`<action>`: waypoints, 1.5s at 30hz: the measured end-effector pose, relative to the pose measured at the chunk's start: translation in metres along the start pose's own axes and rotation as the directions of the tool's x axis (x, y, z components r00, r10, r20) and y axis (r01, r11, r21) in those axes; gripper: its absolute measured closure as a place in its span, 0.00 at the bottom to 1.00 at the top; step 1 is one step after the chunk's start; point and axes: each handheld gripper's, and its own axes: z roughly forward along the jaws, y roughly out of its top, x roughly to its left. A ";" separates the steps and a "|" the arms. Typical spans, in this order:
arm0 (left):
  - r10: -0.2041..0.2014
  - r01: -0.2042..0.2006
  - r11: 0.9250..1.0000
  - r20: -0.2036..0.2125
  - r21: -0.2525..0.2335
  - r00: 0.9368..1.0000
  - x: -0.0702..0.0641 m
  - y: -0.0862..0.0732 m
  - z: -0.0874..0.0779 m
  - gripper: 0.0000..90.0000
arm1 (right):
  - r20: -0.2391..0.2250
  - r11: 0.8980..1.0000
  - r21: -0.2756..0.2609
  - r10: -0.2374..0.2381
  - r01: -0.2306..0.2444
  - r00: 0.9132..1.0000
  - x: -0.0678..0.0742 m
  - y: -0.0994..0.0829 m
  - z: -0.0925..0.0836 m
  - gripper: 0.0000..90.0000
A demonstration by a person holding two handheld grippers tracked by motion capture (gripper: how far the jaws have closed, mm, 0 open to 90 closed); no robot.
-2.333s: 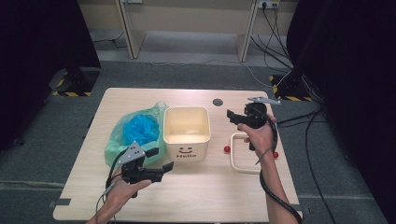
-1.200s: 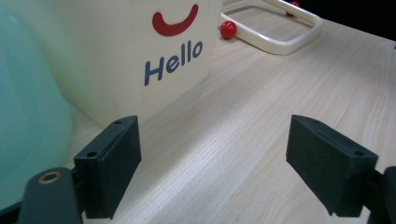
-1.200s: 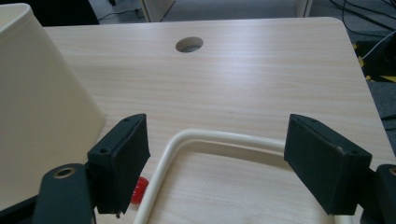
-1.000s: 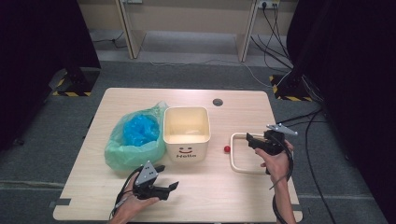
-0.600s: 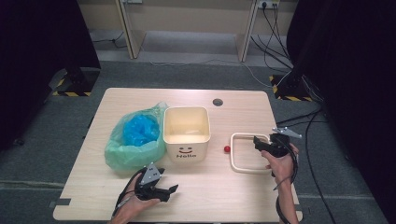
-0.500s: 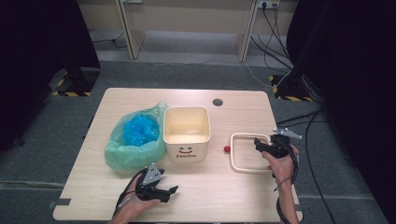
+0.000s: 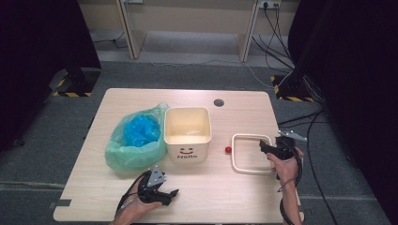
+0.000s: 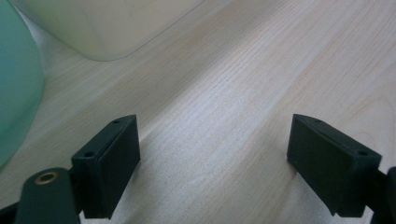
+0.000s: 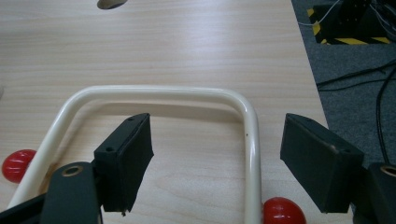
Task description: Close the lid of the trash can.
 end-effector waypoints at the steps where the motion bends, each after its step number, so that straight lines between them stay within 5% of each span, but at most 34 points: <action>1: 0.000 0.000 1.000 0.001 0.000 1.000 0.000 0.000 0.000 0.18 | -0.001 1.000 0.003 0.005 -0.005 1.000 -0.001 -0.001 0.001 0.28; 17: 0.004 -0.004 1.000 0.002 0.001 1.000 0.000 0.000 0.000 0.17 | 0.031 0.998 0.065 0.000 -0.002 1.000 -0.018 -0.009 0.020 0.46; 31: 0.006 -0.007 1.000 0.004 0.005 1.000 0.000 0.000 0.000 0.17 | 0.086 0.994 0.088 -0.067 0.059 0.994 -0.019 -0.013 0.032 0.86; 45: 0.005 -0.005 1.000 0.004 0.004 1.000 -0.001 0.000 0.000 0.17 | 0.045 0.999 0.048 -0.003 0.001 0.999 -0.019 -0.011 0.024 0.89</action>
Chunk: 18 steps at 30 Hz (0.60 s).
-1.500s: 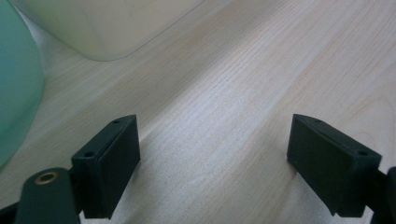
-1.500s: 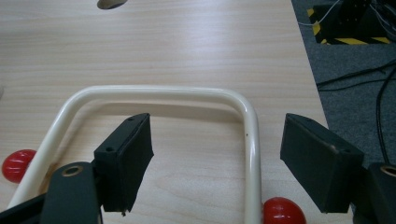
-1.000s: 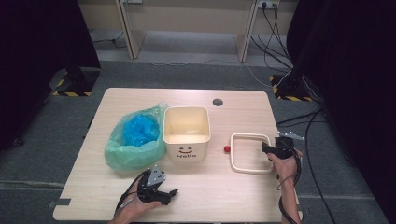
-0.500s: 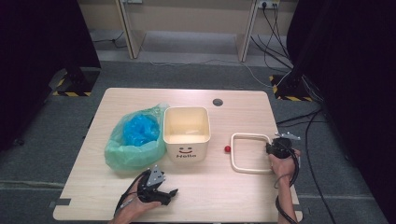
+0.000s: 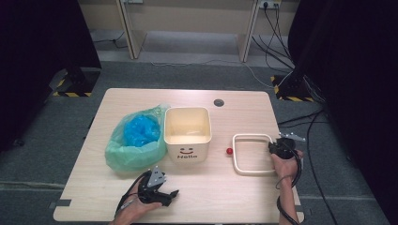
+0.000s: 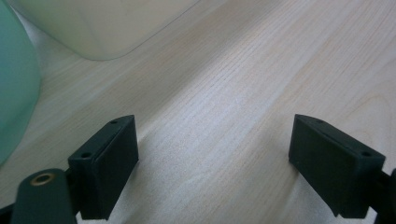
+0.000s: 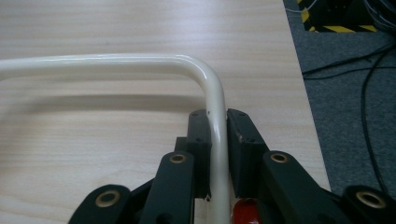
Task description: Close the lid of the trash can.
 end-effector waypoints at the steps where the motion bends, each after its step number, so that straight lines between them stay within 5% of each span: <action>1: 0.000 0.000 1.000 -0.001 0.000 1.000 0.000 0.000 0.000 0.17 | -0.010 1.000 -0.008 -0.002 0.002 1.000 0.000 0.001 -0.001 0.89; 14: -0.030 0.031 0.999 0.005 -0.020 1.000 0.001 0.001 -0.001 0.19 | -0.090 0.997 -0.076 0.019 -0.026 0.996 0.008 0.014 -0.021 0.90; 18: -0.025 0.025 0.998 -0.005 -0.066 1.000 0.001 0.009 -0.006 0.19 | -0.128 0.994 -0.108 0.020 -0.034 0.992 0.016 0.028 -0.033 0.90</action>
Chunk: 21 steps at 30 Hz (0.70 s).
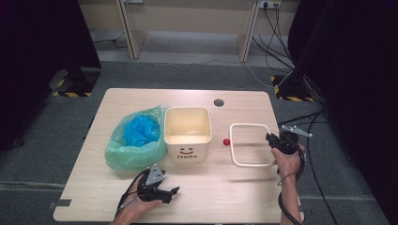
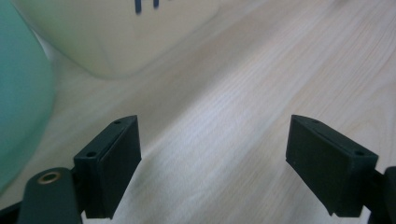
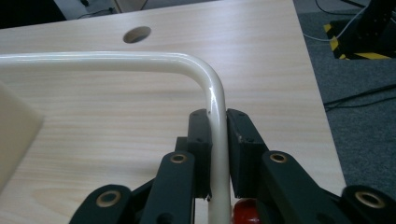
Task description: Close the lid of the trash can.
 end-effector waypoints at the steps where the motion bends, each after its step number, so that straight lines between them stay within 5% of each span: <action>1: 0.000 0.000 1.000 0.000 0.000 1.000 0.000 0.000 0.000 0.19 | 0.000 1.000 0.000 0.000 0.000 1.000 0.000 0.000 0.000 0.90; 14: 0.018 -0.021 0.994 -0.025 -0.104 1.000 -0.001 0.020 -0.023 0.21 | -0.067 0.995 -0.071 -0.068 0.064 0.995 0.049 0.066 -0.020 0.89; 21: 0.011 -0.022 0.986 -0.067 -0.166 0.998 0.007 0.038 -0.039 0.21 | -0.122 0.993 -0.065 -0.104 0.097 0.987 0.093 0.087 -0.015 0.89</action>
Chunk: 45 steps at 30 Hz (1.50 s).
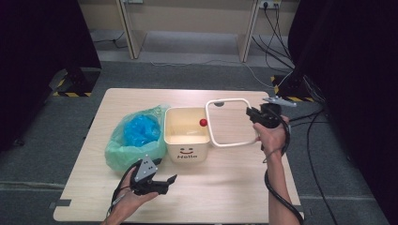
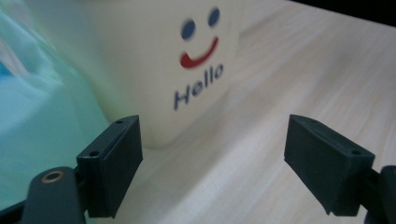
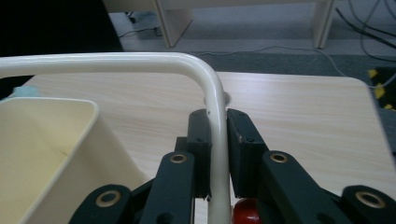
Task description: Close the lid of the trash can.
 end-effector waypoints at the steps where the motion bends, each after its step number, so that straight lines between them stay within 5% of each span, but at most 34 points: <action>1: 0.001 -0.001 1.000 -0.010 -0.009 1.000 0.002 0.004 -0.001 0.21 | -0.012 1.000 0.003 -0.007 0.007 1.000 0.007 0.003 0.004 0.89; 9: -0.005 -0.001 0.997 -0.088 -0.075 0.996 0.018 0.034 -0.005 0.21 | -0.070 0.998 0.035 -0.053 0.055 0.996 0.062 0.019 0.032 0.89; 20: -0.016 0.004 0.995 -0.122 -0.099 0.992 0.021 0.042 0.003 0.23 | -0.110 0.995 0.077 -0.056 0.065 0.992 0.102 0.018 0.061 0.89; 26: -0.019 0.004 0.994 -0.136 -0.113 0.991 0.022 0.044 0.005 0.24 | -0.100 0.993 0.093 -0.064 0.073 0.993 0.111 0.016 0.068 0.89; 33: 0.022 -0.038 0.993 -0.149 -0.108 0.989 0.016 0.049 0.012 0.28 | -0.100 0.991 0.112 -0.058 0.069 0.993 0.114 0.013 0.073 0.88; 45: -0.007 -0.009 0.994 -0.144 -0.110 0.990 0.019 0.048 0.012 0.36 | -0.076 0.985 0.141 -0.088 0.098 0.993 0.115 0.010 0.072 0.86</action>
